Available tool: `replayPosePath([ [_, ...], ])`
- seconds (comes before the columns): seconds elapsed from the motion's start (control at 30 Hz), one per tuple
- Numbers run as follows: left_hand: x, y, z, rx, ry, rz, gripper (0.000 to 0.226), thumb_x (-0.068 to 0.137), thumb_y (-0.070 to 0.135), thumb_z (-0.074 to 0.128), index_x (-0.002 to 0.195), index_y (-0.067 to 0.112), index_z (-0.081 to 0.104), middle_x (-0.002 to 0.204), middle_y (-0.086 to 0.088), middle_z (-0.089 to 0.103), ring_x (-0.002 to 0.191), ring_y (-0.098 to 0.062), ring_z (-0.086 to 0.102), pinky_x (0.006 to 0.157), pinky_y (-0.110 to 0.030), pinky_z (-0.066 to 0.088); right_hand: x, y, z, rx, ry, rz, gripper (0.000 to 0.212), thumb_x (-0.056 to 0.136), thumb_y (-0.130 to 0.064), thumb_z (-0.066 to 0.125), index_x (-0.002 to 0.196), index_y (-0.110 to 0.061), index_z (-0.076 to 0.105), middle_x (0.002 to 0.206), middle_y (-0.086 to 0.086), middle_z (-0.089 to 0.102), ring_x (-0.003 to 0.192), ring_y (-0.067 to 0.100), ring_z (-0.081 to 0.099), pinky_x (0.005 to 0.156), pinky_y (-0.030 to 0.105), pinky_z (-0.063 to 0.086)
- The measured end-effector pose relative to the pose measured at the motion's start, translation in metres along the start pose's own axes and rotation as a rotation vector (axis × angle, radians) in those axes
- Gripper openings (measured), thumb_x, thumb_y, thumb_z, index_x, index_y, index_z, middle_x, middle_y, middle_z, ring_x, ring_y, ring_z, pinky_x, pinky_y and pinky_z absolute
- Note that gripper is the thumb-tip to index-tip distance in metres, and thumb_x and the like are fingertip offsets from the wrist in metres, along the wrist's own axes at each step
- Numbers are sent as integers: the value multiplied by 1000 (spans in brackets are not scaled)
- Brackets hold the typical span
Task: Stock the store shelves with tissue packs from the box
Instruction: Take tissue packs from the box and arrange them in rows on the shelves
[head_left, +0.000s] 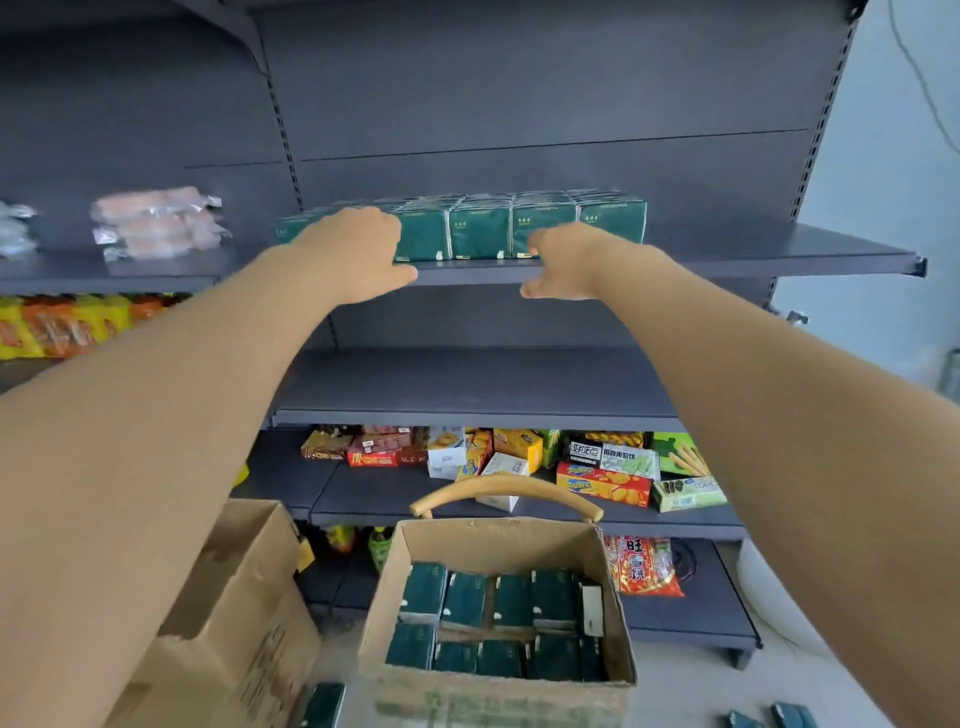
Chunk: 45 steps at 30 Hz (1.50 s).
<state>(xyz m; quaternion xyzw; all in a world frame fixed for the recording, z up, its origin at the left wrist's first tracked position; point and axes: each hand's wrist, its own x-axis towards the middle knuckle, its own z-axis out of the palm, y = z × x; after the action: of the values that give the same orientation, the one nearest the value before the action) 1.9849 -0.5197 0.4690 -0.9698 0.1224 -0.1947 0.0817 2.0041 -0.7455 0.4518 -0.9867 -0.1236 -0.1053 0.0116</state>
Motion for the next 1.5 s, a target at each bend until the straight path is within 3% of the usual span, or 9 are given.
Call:
replayPosePath([
  [0.2,16,-22,112,-82,-155,43,51,95,42,49,130,5,47,128,-14,49,119,-32,46,95,-47,44,36,-18,92,-25,-151,46,53,92,-37,56,133,-7,42,130,14,50,119,33,47,93,40,44],
  [0.33,21,-34,191,-136,-246,86,44,96,38,47,127,7,48,123,-10,50,118,-27,45,89,-41,43,62,-25,165,-37,-257,97,50,91,-35,56,131,-8,45,126,13,53,117,30,47,91,39,45],
  [0.53,20,-51,317,-193,-525,171,44,97,38,47,129,8,45,129,-9,47,123,-26,43,95,-38,41,76,-37,273,-3,-489,200,46,92,-33,54,130,-9,45,124,10,55,113,26,51,86,34,45],
  [0.7,3,-41,404,-288,-714,179,38,96,35,46,124,9,49,121,-8,51,115,-25,48,89,-39,44,59,-39,359,17,-711,280,59,94,-38,51,142,-10,33,140,11,45,127,28,44,99,38,42],
  [0.87,-20,-12,482,-354,-850,179,43,96,39,47,128,10,48,131,-7,49,119,-26,48,91,-39,45,27,-39,446,141,-838,325,56,92,-38,54,139,-12,39,137,9,47,125,26,44,100,39,43],
  [1.0,-44,14,535,-423,-968,129,43,96,39,47,125,7,49,128,-9,51,118,-26,48,95,-38,43,4,-35,512,193,-977,361,51,91,-35,54,135,-12,43,133,9,50,122,26,46,97,37,45],
  [1.17,-75,47,590,-465,-1070,162,39,97,35,46,125,8,49,124,-7,51,113,-23,50,86,-32,42,-20,-27,578,272,-1067,382,45,91,-34,58,129,-13,47,124,8,55,113,24,51,88,35,47],
  [1.4,-109,63,653,-316,-1188,299,42,93,34,56,125,8,49,125,-6,52,118,-22,47,96,-34,43,-57,-16,630,323,-1176,394,54,94,-35,54,140,-12,37,136,8,50,124,26,46,94,34,44],
  [1.5,-118,60,671,-228,-1276,358,56,87,31,66,133,7,46,130,-8,49,122,-25,46,101,-37,40,-65,-13,639,352,-1179,412,54,94,-35,54,140,-12,38,137,8,50,124,26,46,92,32,42],
])
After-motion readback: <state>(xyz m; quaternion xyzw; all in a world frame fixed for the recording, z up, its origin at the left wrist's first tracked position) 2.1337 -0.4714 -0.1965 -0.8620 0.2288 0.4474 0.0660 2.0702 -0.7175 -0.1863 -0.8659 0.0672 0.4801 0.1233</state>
